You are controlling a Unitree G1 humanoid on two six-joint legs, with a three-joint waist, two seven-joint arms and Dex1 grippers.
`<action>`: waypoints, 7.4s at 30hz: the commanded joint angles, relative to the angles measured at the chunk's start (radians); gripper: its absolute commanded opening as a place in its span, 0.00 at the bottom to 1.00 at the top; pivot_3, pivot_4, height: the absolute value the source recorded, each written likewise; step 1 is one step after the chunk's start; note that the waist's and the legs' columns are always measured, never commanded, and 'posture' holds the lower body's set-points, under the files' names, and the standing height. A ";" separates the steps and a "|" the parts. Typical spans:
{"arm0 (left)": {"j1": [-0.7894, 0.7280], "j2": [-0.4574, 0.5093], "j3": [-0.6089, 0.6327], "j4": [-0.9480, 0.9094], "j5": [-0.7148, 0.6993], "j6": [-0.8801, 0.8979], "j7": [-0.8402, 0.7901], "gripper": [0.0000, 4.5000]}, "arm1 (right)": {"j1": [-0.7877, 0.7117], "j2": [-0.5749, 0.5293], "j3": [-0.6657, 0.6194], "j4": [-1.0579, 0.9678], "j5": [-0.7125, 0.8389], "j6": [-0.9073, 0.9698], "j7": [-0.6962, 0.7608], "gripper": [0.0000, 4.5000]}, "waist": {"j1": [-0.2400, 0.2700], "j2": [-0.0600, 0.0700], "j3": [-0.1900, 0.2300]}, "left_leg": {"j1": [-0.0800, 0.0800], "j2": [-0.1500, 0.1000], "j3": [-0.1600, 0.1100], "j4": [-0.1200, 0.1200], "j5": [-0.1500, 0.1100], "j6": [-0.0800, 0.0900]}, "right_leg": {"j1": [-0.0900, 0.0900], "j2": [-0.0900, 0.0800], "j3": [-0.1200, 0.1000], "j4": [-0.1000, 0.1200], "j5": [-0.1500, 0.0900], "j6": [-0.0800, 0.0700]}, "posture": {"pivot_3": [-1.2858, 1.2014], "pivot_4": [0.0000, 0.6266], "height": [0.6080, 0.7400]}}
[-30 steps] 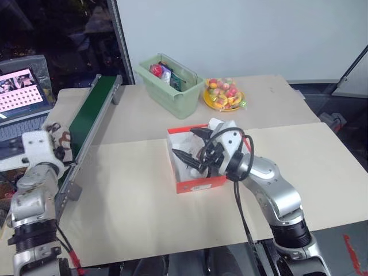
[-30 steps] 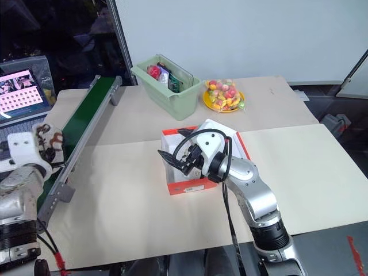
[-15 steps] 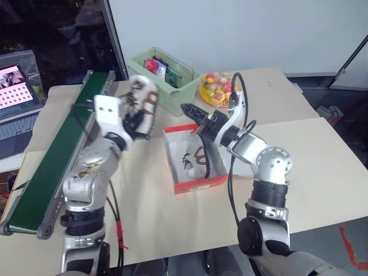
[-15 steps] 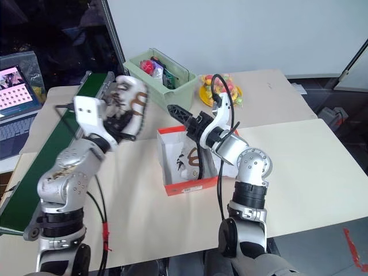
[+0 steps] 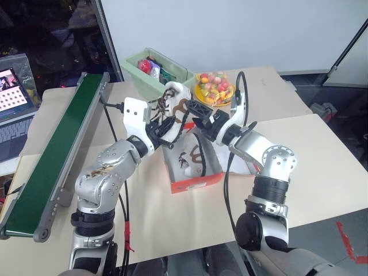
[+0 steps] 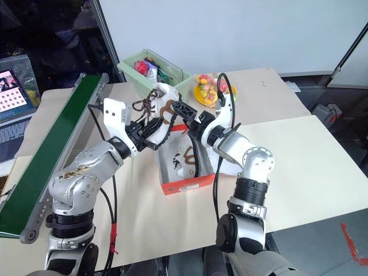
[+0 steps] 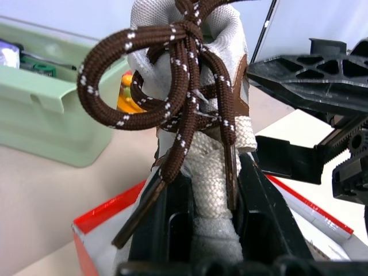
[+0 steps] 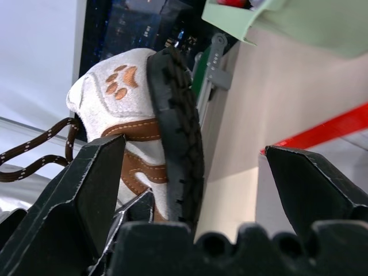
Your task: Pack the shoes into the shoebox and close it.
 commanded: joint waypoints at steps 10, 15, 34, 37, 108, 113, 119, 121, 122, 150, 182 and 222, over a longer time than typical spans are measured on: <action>-0.088 -0.071 -0.050 0.031 -0.011 -0.024 -0.029 0.08 | -0.054 0.038 0.060 0.017 0.035 -0.102 0.009 1.00 | 0.003 0.000 0.000 | -0.003 0.000 0.000 0.006 -0.001 0.002 | 0.000 0.001 0.000 -0.001 0.001 0.001 | 0.52 0.24 1.00; -0.092 -0.066 -0.047 0.050 -0.004 -0.034 -0.040 0.08 | -0.055 0.036 0.065 0.018 0.042 -0.130 -0.002 0.69 | 0.002 0.000 0.000 | -0.003 0.000 0.000 0.006 -0.001 0.002 | 0.000 0.001 0.001 -0.001 0.001 0.001 | 0.52 0.24 1.00; -0.047 0.037 -0.135 0.024 0.148 -0.172 -0.112 0.50 | -0.055 0.039 0.057 0.003 0.107 -0.155 -0.052 0.36 | 0.002 0.001 0.000 | -0.003 0.000 0.000 0.005 -0.001 0.002 | -0.001 0.001 0.001 0.000 0.001 0.001 | 0.52 0.24 1.00; -0.036 0.040 -0.106 0.016 0.140 -0.196 -0.120 0.56 | -0.074 0.037 0.027 0.010 0.093 -0.241 -0.070 0.36 | 0.003 0.001 0.000 | -0.003 0.000 0.000 0.006 -0.001 0.002 | -0.001 0.001 0.001 0.000 0.001 0.001 | 0.52 0.24 1.00; 0.275 0.527 0.028 0.058 0.121 -0.466 -0.698 0.57 | -0.562 -0.121 0.469 1.019 -0.858 -0.254 0.647 0.99 | -0.038 0.007 0.001 | 0.008 0.004 0.005 0.004 -0.004 0.006 | 0.003 0.002 0.004 -0.001 0.003 0.000 | 0.52 0.24 1.00; 0.255 0.516 0.011 0.076 0.126 -0.471 -0.705 0.57 | -0.549 -0.170 0.437 0.899 -0.840 -0.178 0.637 0.99 | -0.039 0.007 0.001 | 0.003 0.003 0.004 0.004 -0.004 0.006 | -0.001 0.002 0.003 0.000 0.003 0.000 | 0.52 0.24 1.00; 0.226 0.500 0.004 0.102 0.109 -0.464 -0.716 0.57 | -0.384 -0.262 0.343 0.355 -0.730 0.043 0.613 0.99 | -0.029 0.007 0.001 | -0.002 0.003 0.000 0.006 -0.004 0.006 | -0.002 0.001 0.000 -0.001 0.003 0.000 | 0.52 0.24 1.00; 0.222 0.485 0.007 0.096 0.081 -0.441 -0.717 0.57 | -0.273 -0.283 0.291 0.094 -0.667 0.122 0.600 0.99 | -0.015 0.007 0.001 | -0.003 0.003 -0.001 0.006 -0.004 0.006 | -0.002 0.001 -0.001 -0.001 0.003 0.001 | 0.52 0.24 1.00; 0.222 0.478 0.011 0.092 0.068 -0.430 -0.714 0.57 | -0.222 -0.291 0.268 -0.016 -0.635 0.160 0.596 0.99 | -0.013 0.007 0.001 | -0.003 0.003 -0.001 0.007 -0.004 0.006 | -0.002 0.001 -0.001 -0.001 0.003 0.001 | 0.52 0.24 1.00; 0.205 0.478 -0.029 0.084 0.070 -0.422 -0.741 0.57 | 0.711 -0.321 0.310 -0.180 -0.819 -0.423 0.215 0.00 | 0.012 -0.001 -0.002 | 0.029 0.017 0.017 0.007 -0.006 0.009 | 0.035 0.012 0.005 -0.021 0.003 0.008 | 0.52 0.24 1.00; 0.151 0.558 0.037 0.128 0.055 -0.391 -0.800 0.57 | 0.702 -0.130 0.193 -0.477 0.160 -0.417 0.482 0.00 | 0.007 0.015 0.006 | 0.028 0.019 0.017 0.003 -0.013 0.012 | 0.030 0.017 0.004 -0.021 0.006 -0.001 | 0.52 0.24 1.00; 0.237 0.601 0.082 0.065 0.026 -0.337 -0.769 0.57 | 0.246 -0.310 0.721 -0.074 -0.660 -0.260 0.503 0.00 | -0.012 0.006 -0.001 | 0.043 0.027 0.018 0.003 -0.013 0.013 | 0.039 0.023 0.005 -0.020 0.001 0.004 | 0.52 0.24 1.00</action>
